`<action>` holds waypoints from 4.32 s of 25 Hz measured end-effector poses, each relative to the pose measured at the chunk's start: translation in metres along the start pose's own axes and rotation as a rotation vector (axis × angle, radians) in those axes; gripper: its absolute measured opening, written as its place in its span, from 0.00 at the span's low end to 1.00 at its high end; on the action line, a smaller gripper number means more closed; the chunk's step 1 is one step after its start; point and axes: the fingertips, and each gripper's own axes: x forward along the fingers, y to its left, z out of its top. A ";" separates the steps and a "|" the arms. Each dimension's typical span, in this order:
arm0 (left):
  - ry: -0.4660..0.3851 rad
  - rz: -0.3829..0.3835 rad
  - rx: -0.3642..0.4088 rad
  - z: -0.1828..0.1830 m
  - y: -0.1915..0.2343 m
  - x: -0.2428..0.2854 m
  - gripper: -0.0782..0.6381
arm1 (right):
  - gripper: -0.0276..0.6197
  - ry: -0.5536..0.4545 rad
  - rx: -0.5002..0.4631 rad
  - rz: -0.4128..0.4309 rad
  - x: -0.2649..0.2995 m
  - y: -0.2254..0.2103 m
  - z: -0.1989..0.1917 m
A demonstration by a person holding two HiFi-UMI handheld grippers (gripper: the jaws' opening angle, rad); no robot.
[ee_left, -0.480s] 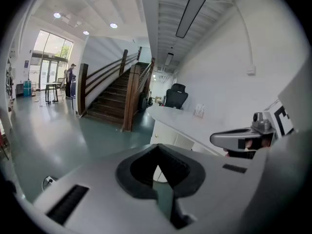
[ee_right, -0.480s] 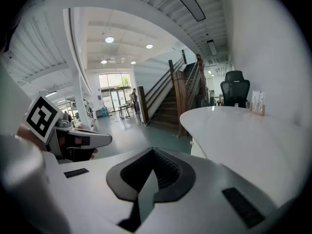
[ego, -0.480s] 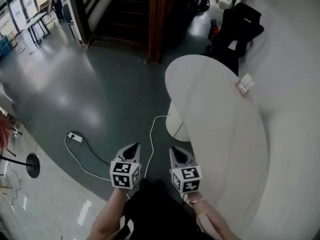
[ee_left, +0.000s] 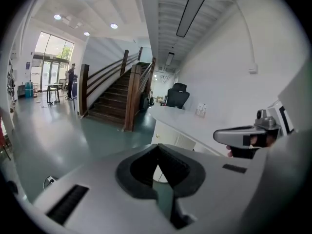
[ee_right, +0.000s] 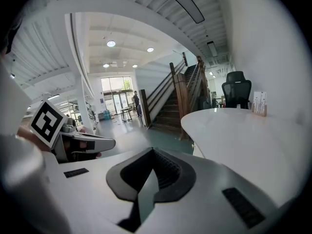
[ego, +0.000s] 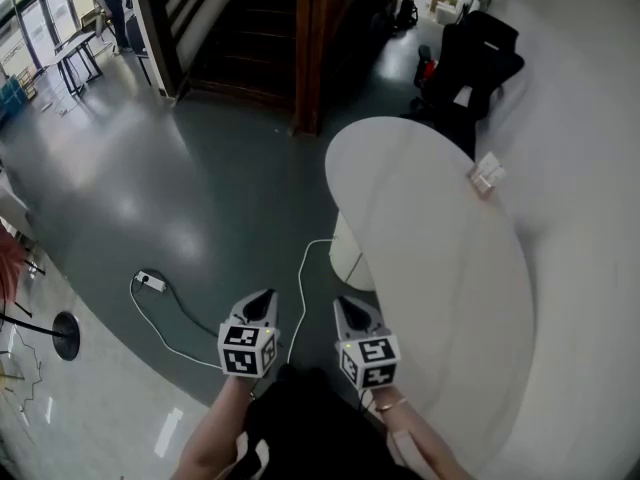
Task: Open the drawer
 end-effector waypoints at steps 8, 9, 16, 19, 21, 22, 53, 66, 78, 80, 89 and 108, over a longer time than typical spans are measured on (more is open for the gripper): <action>-0.002 0.032 0.031 0.006 -0.011 0.012 0.12 | 0.05 -0.007 0.008 -0.014 0.003 -0.014 -0.002; -0.004 0.036 0.032 0.007 -0.011 0.014 0.12 | 0.05 -0.005 0.007 -0.014 0.005 -0.014 -0.002; -0.013 0.045 0.034 0.018 0.004 0.031 0.12 | 0.05 0.028 0.010 -0.006 0.026 -0.013 -0.003; -0.014 0.041 0.017 0.022 0.022 0.046 0.12 | 0.05 0.063 -0.004 -0.010 0.047 -0.010 -0.005; -0.002 0.027 0.008 0.023 0.036 0.059 0.12 | 0.05 0.091 -0.004 -0.014 0.066 -0.006 -0.006; 0.006 0.020 0.006 0.023 0.044 0.066 0.12 | 0.05 0.101 -0.001 -0.017 0.076 -0.004 -0.005; 0.242 -0.301 0.096 0.023 0.147 0.359 0.24 | 0.05 0.351 0.170 -0.240 0.300 -0.095 -0.033; 0.325 -0.440 0.173 -0.108 0.114 0.453 0.30 | 0.05 0.460 0.200 -0.359 0.341 -0.140 -0.141; 0.334 -0.558 0.295 -0.176 0.071 0.522 0.34 | 0.05 0.485 0.238 -0.404 0.358 -0.176 -0.219; 0.332 -0.575 0.307 -0.181 0.065 0.532 0.35 | 0.05 0.483 0.250 -0.417 0.359 -0.180 -0.228; 0.333 -0.639 0.375 -0.193 0.035 0.566 0.34 | 0.05 0.503 0.282 -0.452 0.359 -0.196 -0.254; 0.396 -0.687 0.485 -0.202 0.020 0.579 0.26 | 0.05 0.517 0.299 -0.455 0.349 -0.196 -0.256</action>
